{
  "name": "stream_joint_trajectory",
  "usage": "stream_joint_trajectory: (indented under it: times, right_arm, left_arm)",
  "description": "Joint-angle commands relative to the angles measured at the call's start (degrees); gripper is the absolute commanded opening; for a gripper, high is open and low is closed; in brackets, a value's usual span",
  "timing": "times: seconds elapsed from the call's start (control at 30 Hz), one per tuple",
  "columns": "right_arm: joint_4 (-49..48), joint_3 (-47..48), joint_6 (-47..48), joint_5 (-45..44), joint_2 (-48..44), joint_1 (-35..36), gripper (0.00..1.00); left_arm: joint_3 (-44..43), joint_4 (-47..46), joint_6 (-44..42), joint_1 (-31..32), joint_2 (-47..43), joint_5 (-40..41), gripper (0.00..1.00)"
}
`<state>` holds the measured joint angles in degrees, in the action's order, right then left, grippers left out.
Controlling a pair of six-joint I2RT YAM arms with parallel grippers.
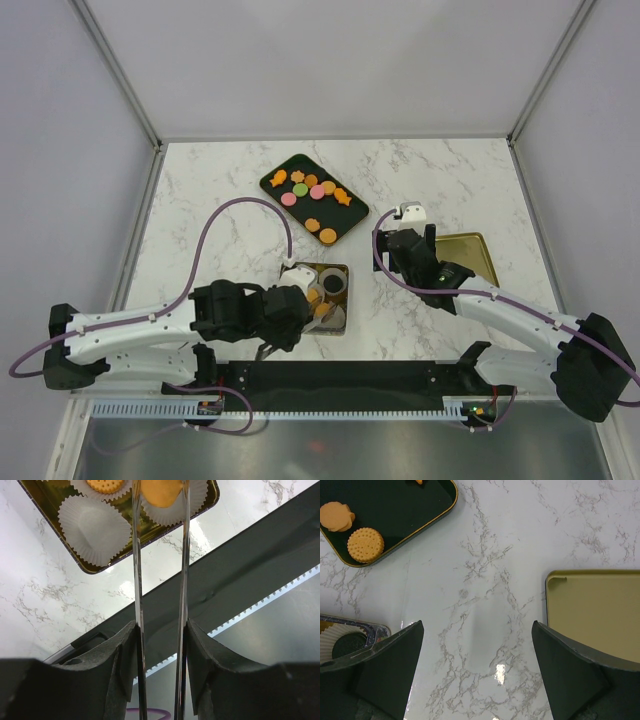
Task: Pack the cookies
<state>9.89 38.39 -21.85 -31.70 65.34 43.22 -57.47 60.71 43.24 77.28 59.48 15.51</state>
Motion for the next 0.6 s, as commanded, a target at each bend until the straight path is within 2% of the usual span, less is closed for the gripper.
stream_joint_trajectory:
  times: [0.0, 0.2, 0.43, 0.57]
  right_arm:
    - [-1.7, 0.8, -0.6, 0.0, -0.9, -0.2, 0.98]
    - [-1.7, 0.5, -0.6, -0.2, -1.2, -0.2, 0.98]
    - [-1.7, 0.5, -0.7, -0.2, -1.3, -0.2, 0.98]
    - [-1.7, 0.5, -0.7, -0.3, -1.3, -0.2, 0.98]
  left_arm:
    - [-2.2, -2.7, 1.0, 0.4, 0.3, 2.3, 0.49]
    - [-1.9, -3.4, 0.7, 0.4, 0.5, 1.9, 0.53]
    - [-2.4, -3.6, 0.6, 0.4, -0.2, 2.1, 0.53]
    - [-5.4, -3.7, -0.3, 0.1, -1.6, 4.9, 0.53]
